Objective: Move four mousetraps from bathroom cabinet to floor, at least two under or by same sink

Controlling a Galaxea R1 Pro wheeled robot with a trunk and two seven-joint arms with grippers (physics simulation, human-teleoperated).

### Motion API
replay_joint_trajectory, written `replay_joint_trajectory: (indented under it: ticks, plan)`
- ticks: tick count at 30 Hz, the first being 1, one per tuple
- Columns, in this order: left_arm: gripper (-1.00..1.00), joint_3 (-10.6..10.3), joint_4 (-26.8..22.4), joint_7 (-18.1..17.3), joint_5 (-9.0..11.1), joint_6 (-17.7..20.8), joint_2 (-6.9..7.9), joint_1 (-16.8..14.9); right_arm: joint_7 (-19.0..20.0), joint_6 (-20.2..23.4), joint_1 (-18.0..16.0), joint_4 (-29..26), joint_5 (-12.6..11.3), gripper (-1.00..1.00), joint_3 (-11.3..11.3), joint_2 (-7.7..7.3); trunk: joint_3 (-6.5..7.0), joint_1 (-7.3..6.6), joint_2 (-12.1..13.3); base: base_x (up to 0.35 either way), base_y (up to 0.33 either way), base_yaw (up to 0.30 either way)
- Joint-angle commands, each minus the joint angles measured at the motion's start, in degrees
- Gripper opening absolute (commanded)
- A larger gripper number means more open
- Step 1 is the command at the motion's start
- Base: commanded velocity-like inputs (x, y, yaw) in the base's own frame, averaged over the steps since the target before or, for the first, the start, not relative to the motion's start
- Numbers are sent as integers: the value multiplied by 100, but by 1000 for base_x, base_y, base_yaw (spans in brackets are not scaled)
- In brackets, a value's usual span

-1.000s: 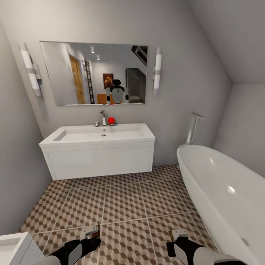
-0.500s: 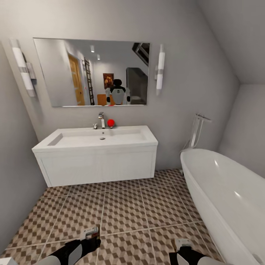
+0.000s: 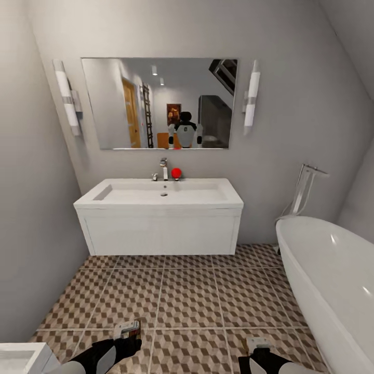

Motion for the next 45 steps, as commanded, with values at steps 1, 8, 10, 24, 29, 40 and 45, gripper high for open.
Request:
replay_joint_trajectory:
  ticks: [1,8,10,24,29,40,45]
  plan:
    - [-100,-48,-5,6,49,29,4,-1,-3,8,-7,9,-46,-100,40,2,-6,0,-3,1,0,273]
    - [-100,-48,2,12,40,28,3,0,-3,8,-7,9,-47,-100,36,1,-6,0,-3,0,0,273]
    - [-100,-48,3,11,39,26,0,1,-3,8,-7,9,-47,-100,35,-2,-6,0,-3,0,0,262]
    - [-100,-48,-6,5,38,31,-43,-2,-3,8,-7,9,-51,-100,34,-6,-6,0,-3,153,0,50]
    - [-100,-48,-13,7,21,35,-103,-3,-3,8,-7,9,-53,-100,34,-6,-6,0,-3,313,0,2]
    - [-100,-48,-23,10,-238,37,-143,-2,-3,0,2,9,-65,-100,34,-6,-6,0,-3,320,0,0]
    - [-100,-41,-9,8,-268,23,-137,-2,-3,-23,2,9,-69,-100,34,-12,-6,0,-3,179,0,0]
